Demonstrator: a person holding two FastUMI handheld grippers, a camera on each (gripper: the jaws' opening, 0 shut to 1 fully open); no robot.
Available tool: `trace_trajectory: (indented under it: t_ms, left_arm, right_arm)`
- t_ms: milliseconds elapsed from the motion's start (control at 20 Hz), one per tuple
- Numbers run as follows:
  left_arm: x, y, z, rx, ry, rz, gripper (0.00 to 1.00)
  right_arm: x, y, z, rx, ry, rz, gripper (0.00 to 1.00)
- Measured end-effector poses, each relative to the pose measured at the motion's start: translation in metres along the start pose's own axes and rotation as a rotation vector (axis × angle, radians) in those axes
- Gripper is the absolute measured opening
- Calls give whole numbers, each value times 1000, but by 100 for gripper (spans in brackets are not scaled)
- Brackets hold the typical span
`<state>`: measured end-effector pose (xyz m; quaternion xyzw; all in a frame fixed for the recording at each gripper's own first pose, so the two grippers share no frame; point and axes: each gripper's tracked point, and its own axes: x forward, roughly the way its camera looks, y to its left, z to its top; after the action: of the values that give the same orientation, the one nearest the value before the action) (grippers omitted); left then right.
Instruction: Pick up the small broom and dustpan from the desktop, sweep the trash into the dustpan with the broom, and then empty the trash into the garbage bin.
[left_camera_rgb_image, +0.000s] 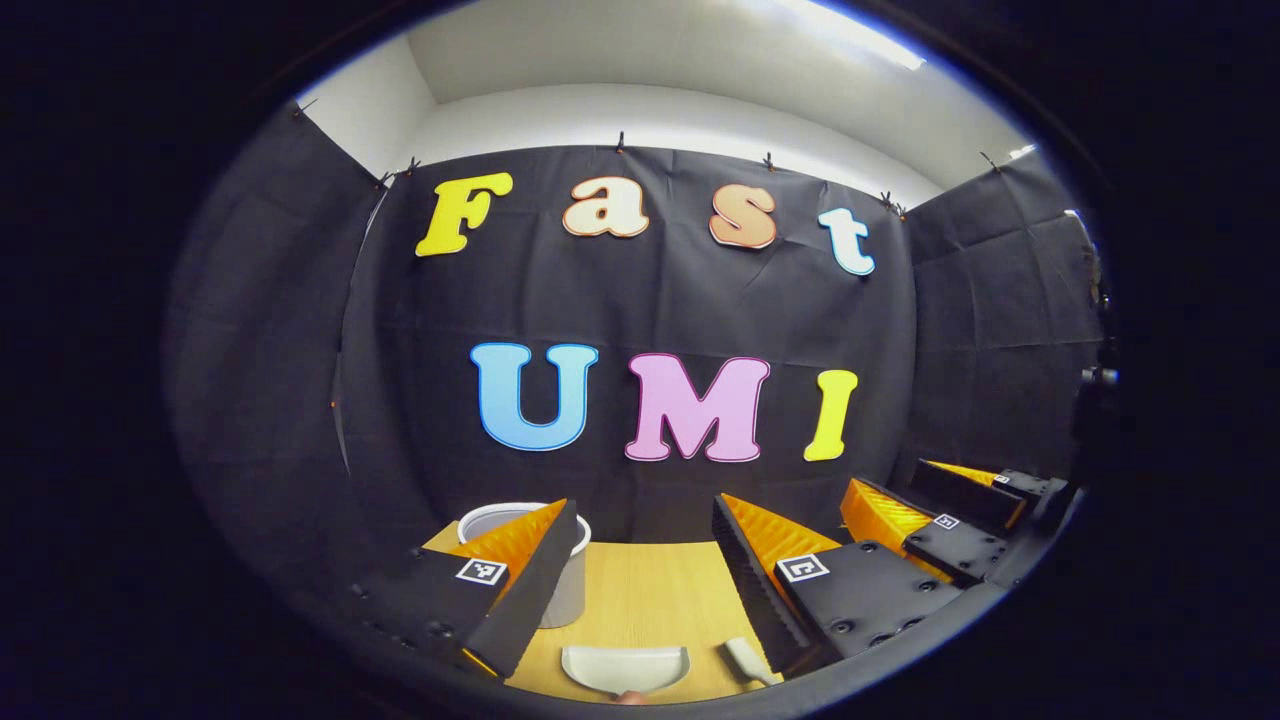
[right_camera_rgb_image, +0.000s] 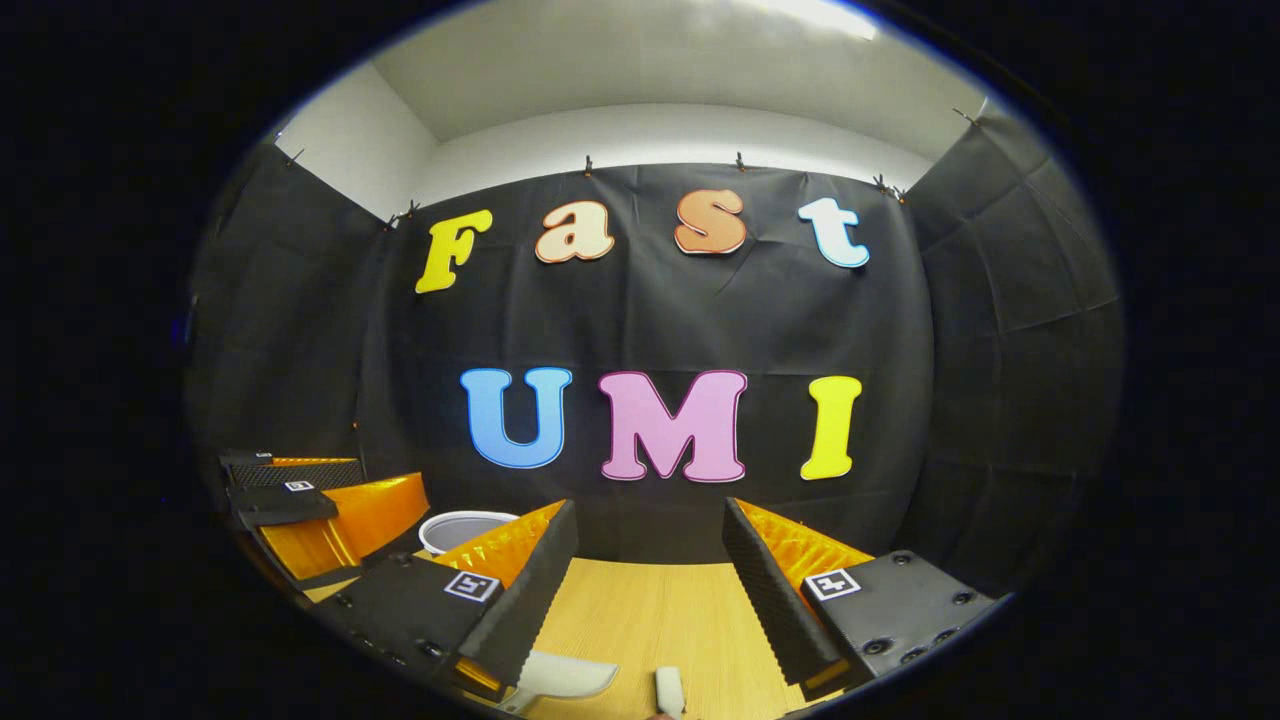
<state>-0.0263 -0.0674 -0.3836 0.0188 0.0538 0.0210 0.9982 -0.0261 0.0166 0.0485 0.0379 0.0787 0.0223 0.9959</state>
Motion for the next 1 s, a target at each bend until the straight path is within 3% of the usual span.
trace_trajectory:
  t_ms: [500, 1000]
  left_arm:
    - [-10, 2, -2, 1, 1, 19, 81]
    - [-16, 0, -14, -16, 29, 33, 80]
  right_arm:
    - [-10, -7, 14, -35, -38, 3, 94]
    - [-14, -21, 0, -16, 5, -13, 95]
